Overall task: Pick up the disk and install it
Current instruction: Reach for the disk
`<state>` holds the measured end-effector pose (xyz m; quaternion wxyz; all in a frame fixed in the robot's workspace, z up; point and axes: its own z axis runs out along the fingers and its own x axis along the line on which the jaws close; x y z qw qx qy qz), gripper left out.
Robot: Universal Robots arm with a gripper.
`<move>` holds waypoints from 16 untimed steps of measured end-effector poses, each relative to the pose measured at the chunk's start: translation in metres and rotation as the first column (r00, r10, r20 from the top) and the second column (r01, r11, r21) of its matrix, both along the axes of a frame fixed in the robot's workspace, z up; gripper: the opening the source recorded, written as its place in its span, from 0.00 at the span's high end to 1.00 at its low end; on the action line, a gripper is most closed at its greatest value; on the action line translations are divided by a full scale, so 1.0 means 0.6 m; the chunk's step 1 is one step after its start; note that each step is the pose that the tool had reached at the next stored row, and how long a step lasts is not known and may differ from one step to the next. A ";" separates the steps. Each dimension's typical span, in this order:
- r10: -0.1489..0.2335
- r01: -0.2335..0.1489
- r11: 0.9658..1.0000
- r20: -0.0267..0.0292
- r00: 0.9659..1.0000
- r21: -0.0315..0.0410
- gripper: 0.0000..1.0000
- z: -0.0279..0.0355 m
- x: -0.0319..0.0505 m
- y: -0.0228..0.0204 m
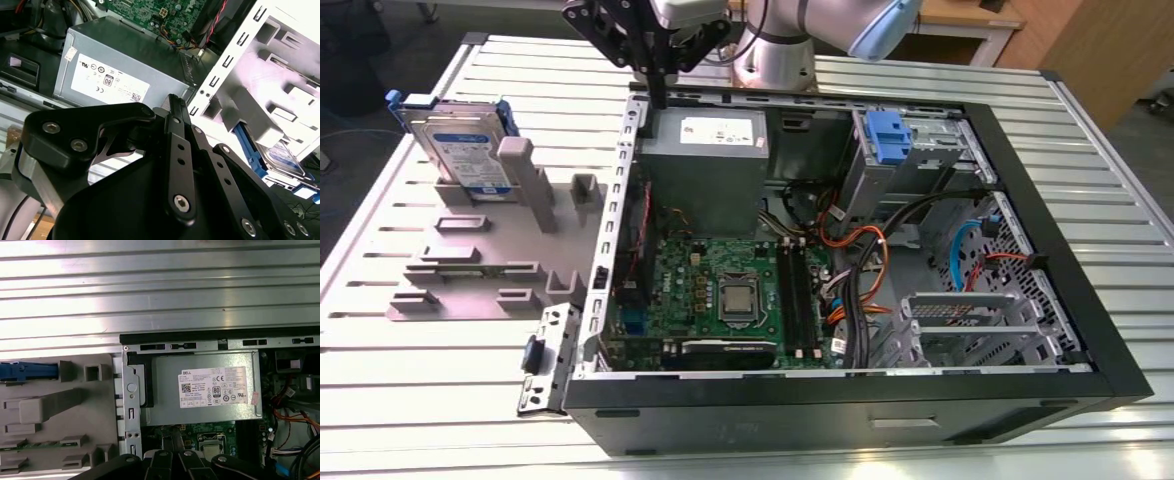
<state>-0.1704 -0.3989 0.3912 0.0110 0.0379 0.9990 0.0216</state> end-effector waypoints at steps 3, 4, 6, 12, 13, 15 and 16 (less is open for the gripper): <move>0.000 0.000 1.000 0.000 1.000 0.000 0.89 0.000 -0.001 0.0000; 0.000 0.000 1.000 0.000 1.000 0.000 0.89 0.000 -0.002 0.0000; 0.000 0.000 1.000 0.000 1.000 0.000 0.89 0.000 -0.003 0.0000; 0.000 0.000 1.000 0.000 1.000 0.000 0.89 0.000 -0.005 0.0000; 0.000 0.000 1.000 0.000 1.000 0.000 0.89 0.000 -0.005 0.0000; 0.000 0.000 1.000 0.000 1.000 0.000 0.89 0.000 -0.006 0.0000; 0.000 0.000 1.000 0.000 1.000 0.000 0.89 0.000 -0.006 0.0000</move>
